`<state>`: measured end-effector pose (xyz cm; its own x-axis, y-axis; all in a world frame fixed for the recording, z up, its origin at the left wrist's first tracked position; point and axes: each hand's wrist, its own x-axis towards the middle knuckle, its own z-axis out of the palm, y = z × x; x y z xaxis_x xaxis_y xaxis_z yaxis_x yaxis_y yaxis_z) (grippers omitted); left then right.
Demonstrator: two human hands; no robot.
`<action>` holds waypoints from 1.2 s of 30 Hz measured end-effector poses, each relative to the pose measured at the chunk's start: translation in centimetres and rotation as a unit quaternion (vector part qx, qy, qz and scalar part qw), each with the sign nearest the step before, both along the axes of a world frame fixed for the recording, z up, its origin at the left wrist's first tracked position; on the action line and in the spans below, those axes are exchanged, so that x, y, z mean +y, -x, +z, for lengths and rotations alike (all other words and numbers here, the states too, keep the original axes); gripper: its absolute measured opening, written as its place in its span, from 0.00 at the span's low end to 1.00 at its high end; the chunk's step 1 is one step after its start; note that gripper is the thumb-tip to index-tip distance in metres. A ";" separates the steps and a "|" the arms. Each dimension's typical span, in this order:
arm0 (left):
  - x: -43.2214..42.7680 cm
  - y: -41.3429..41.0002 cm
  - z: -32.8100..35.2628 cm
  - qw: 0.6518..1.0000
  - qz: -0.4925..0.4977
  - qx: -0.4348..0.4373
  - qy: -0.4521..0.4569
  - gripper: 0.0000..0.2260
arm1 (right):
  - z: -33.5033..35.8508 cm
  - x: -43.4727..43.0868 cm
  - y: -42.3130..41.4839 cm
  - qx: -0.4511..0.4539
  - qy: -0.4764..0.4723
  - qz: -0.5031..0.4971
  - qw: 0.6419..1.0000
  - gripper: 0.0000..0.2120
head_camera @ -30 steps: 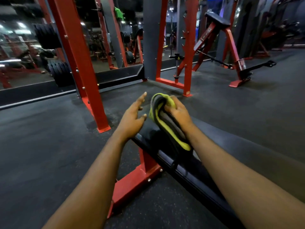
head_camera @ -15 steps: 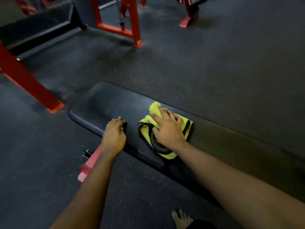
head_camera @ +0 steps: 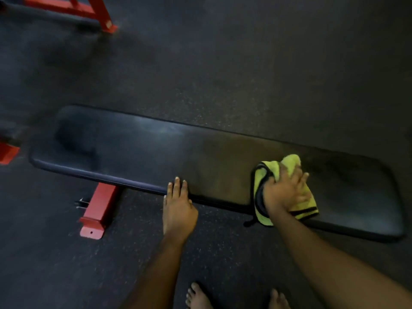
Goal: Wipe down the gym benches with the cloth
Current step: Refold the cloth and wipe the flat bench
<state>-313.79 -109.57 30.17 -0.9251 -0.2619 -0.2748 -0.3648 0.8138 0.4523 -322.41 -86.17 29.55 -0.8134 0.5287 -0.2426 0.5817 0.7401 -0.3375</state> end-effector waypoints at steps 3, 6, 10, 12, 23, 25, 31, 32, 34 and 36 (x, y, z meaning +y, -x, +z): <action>2.7 0.7 -0.3 1.000 -0.017 0.009 0.001 0.26 | -0.1 -4.3 2.1 0.026 0.026 0.175 0.984 0.25; 6.0 0.9 -0.9 1.000 -0.015 0.012 0.004 0.26 | -0.9 -4.7 3.5 0.007 -0.022 0.428 0.903 0.29; 11.1 0.9 -0.7 0.998 -0.055 0.027 -0.007 0.26 | -2.1 3.1 5.6 0.024 -0.044 0.387 0.921 0.27; 13.5 1.1 -0.5 0.993 -0.115 0.017 -0.014 0.26 | -2.6 7.5 6.1 0.026 -0.057 0.318 0.946 0.25; 17.3 2.4 0.4 0.994 -0.089 -0.055 0.014 0.28 | -1.6 26.4 5.1 -0.031 -0.046 0.017 0.998 0.26; 17.6 2.6 0.4 0.995 -0.081 -0.057 0.021 0.27 | -1.6 23.3 5.0 -0.024 -0.028 0.006 0.999 0.26; 18.8 2.3 -0.1 0.994 -0.071 -0.054 0.058 0.28 | -2.1 10.7 -1.2 0.028 -0.071 0.344 0.936 0.30; 19.3 2.2 -0.2 0.994 -0.070 -0.050 0.066 0.28 | -2.0 10.9 -2.2 0.039 -0.074 0.356 0.931 0.29; 19.6 1.9 -0.5 0.994 -0.062 -0.043 0.074 0.28 | -2.3 12.9 -2.8 0.052 -0.078 0.340 0.936 0.29; 19.6 1.8 -0.6 0.995 -0.060 -0.037 0.077 0.28 | -2.8 16.2 -2.9 0.053 -0.088 0.292 0.951 0.29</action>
<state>-315.59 -89.96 29.62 -0.9314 -0.1940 -0.3081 -0.2875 0.9111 0.2953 -319.47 -70.00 26.78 -0.9957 0.0035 -0.0928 0.0231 0.9771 -0.2117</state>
